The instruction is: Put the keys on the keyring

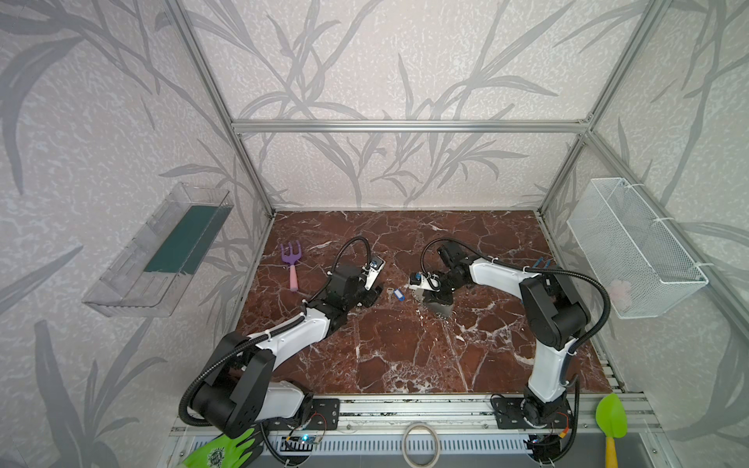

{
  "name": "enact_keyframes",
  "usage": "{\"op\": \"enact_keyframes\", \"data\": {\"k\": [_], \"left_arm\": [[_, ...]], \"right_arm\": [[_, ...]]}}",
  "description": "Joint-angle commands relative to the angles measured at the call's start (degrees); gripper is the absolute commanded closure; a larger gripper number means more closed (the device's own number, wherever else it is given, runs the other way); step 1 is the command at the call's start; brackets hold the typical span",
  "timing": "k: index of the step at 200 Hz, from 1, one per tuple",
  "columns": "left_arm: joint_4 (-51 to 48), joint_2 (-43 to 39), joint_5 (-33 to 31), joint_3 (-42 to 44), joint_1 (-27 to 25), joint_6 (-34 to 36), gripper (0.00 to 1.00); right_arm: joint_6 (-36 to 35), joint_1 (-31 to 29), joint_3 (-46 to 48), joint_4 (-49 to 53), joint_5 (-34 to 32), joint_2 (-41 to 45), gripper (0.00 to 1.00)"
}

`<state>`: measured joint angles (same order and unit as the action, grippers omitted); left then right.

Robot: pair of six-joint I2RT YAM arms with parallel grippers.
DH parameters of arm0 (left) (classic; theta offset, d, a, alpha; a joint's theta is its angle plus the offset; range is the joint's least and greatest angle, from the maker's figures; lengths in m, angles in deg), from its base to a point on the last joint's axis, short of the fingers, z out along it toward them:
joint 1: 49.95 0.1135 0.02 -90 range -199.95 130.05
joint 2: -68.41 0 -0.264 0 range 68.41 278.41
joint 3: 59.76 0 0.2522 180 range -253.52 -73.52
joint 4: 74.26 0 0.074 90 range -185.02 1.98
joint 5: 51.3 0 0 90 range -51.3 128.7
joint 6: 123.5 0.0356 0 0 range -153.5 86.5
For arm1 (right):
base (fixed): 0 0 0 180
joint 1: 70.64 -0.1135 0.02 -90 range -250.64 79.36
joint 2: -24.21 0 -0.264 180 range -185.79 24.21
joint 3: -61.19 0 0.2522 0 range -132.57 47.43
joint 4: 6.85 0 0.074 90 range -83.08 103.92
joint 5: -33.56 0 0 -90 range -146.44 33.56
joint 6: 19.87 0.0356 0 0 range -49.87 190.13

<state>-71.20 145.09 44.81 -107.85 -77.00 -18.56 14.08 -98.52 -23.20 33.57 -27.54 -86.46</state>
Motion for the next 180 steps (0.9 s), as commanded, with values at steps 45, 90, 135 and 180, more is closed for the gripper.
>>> {"op": "enact_keyframes", "data": {"k": [45, 90, 135, 180], "left_arm": [[0.67, -0.09, -0.55, -0.3, -0.23, 1.32, 0.36], [0.67, 0.04, -0.57, -0.3, -0.28, 1.41, 0.36], [0.67, -0.03, -0.7, -0.26, -0.28, 1.32, 0.36], [0.67, 0.04, -0.59, -0.39, -0.28, 1.41, 0.36]], "right_arm": [[-1.66, -0.31, -2.4, 4.72, 1.49, -1.88, 0.77], [-1.77, -0.33, -3.13, 5.15, 2.47, -2.57, 0.81], [-2.48, -0.32, -3.29, 5.95, 2.91, -2.97, 0.86], [-3.09, -0.42, -3.11, 6.39, 2.91, -3.05, 0.88]]}}
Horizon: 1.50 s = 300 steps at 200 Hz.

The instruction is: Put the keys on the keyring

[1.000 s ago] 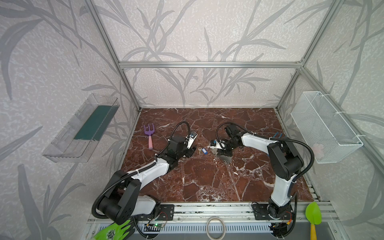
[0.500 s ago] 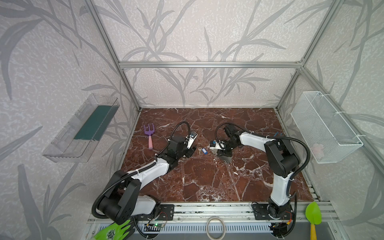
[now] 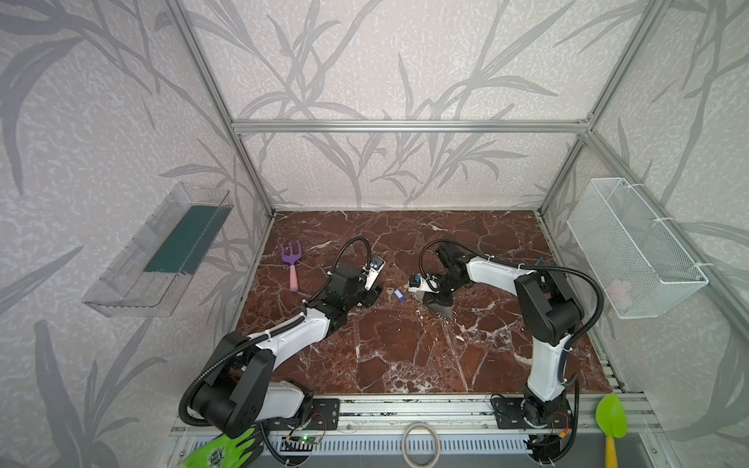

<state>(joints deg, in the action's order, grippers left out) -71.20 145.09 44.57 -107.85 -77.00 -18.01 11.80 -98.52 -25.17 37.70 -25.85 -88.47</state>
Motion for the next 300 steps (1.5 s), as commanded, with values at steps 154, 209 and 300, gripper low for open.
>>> {"op": "enact_keyframes", "data": {"k": [154, 209, 300], "left_arm": [[2.4, -3.16, 14.42, 1.57, -0.41, 1.52, 0.52], [0.29, -9.46, 24.96, 1.34, -2.11, 2.82, 0.7], [-6.58, -12.49, 27.63, -3.02, -7.79, 5.08, 0.79]], "right_arm": [[2.06, -0.24, 5.89, -6.2, 5.06, 11.09, 1.0], [9.48, 1.93, 12.75, -18.43, 14.14, 22.61, 1.0], [21.26, 3.54, 18.14, -32.62, 25.92, 30.73, 1.0]]}}
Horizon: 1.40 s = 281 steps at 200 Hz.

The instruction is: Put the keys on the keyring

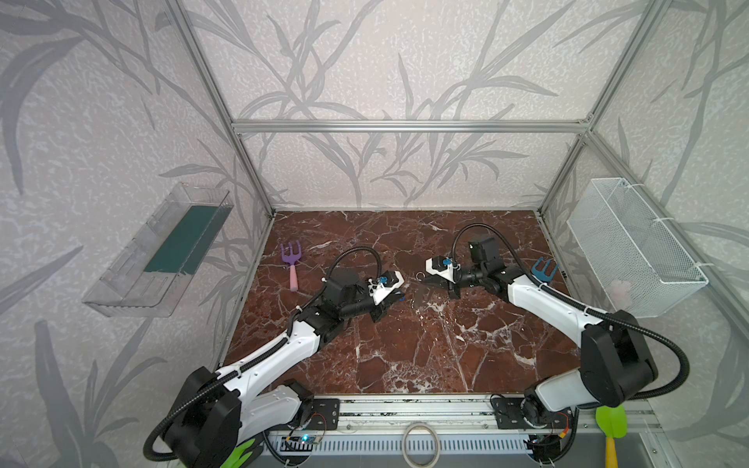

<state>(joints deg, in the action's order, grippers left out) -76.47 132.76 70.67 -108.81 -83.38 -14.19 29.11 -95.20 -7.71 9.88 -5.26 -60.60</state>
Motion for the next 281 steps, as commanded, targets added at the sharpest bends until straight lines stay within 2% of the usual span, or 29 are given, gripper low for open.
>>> {"op": "enact_keyframes", "data": {"k": [1, 64, 117, 175, 229, 281], "left_arm": [[-1.34, -0.14, 1.49, -2.1, -1.44, 1.26, 0.79], [1.05, 0.27, -2.86, -3.96, -2.15, 2.03, 0.79], [-1.54, -0.81, -2.96, -5.88, -2.75, 5.72, 0.78], [-3.77, 2.02, -1.95, -9.21, -4.54, 9.28, 0.79], [-5.34, 3.14, -0.94, -10.77, -5.05, 10.21, 0.79], [-6.11, 3.53, -2.0, -11.07, -5.28, 11.19, 0.76]], "right_arm": [[3.98, 0.21, 0.7, -4.85, 5.42, 2.93, 1.0], [4.59, 0.21, 5.35, -11.51, 7.36, 6.89, 1.0], [3.31, 0.21, 7.4, -13.37, 6.76, 8.56, 1.0], [4.22, 0.22, 8.2, -15.04, 8.37, 9.19, 1.0], [7.16, 0.21, 9.86, -20.11, 9.62, 9.23, 1.0], [7.06, 0.18, 9.69, -20.17, 10.76, 8.71, 1.0]]}}
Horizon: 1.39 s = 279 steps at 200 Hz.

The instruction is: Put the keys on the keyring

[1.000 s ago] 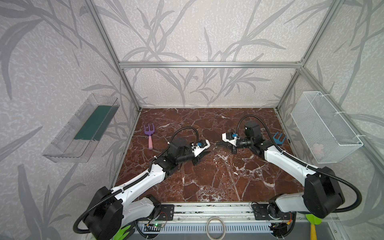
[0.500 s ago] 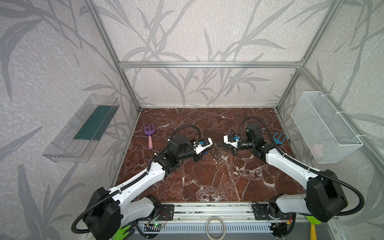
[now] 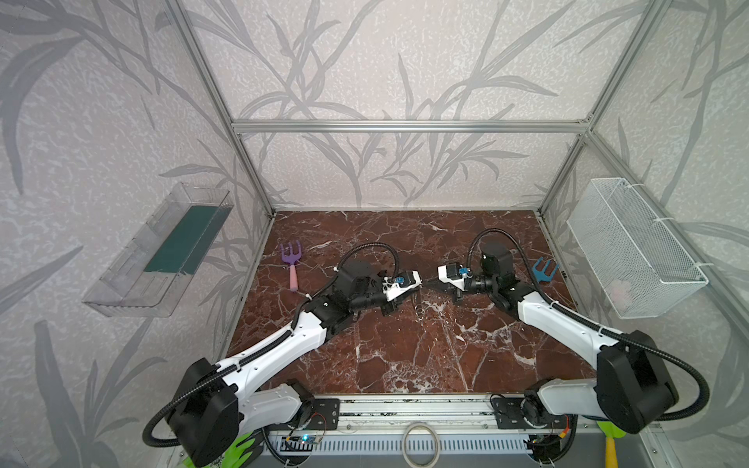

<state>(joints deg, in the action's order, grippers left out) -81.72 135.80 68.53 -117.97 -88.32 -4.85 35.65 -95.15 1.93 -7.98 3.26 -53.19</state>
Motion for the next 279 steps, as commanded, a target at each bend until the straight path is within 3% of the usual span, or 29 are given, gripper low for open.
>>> {"op": "enact_keyframes", "data": {"k": [1, 52, 123, 155, 164, 176, 182, 225, 279], "left_arm": [[-0.86, 0.47, 0.15, -1.93, -0.32, 1.85, 0.76], [-0.01, 1.39, 0.54, -2.39, -0.5, 1.85, 0.76], [1.31, 2.81, 1.6, -3.58, -1.43, 2.2, 0.86], [-0.1, 3.31, 1.65, -5.05, -1.72, 2.92, 0.99], [-1.52, 3.35, 1.65, -5.76, -1.79, 3.43, 1.0], [-3.49, 3.42, 1.51, -6.65, -1.93, 4.39, 1.0], [-5.04, 3.4, 1.39, -7.31, -1.89, 5.25, 1.0], [-21.45, 4.93, -0.41, -15.12, -1.98, 11.64, 1.0], [-34.57, 8.86, -2.17, -24.5, -2.39, 14.27, 1.0]], "right_arm": [[0.49, 0.11, 0.06, -2.32, 2.29, 1.3, 1.0], [-0.5, -0.14, 0.23, -2.34, 3.23, 1.03, 1.0], [-2.26, -0.89, -0.38, 0.19, 2.89, 0.57, 1.0], [-3.47, -0.89, -0.69, 2.33, 1.22, 0.5, 0.99], [-3.92, -0.89, -0.69, 3.31, -0.15, 0.82, 0.96], [-4.44, -0.89, -0.48, 4.27, -3.04, 1.57, 0.83], [-5.22, -0.89, -0.39, 5.06, -4.68, 2.15, 0.81], [-11.09, -0.27, -0.4, 12.46, -14.92, 5.35, 0.79], [-6.9, -0.27, 0.85, 8.18, -13.19, 7.77, 0.79]]}}
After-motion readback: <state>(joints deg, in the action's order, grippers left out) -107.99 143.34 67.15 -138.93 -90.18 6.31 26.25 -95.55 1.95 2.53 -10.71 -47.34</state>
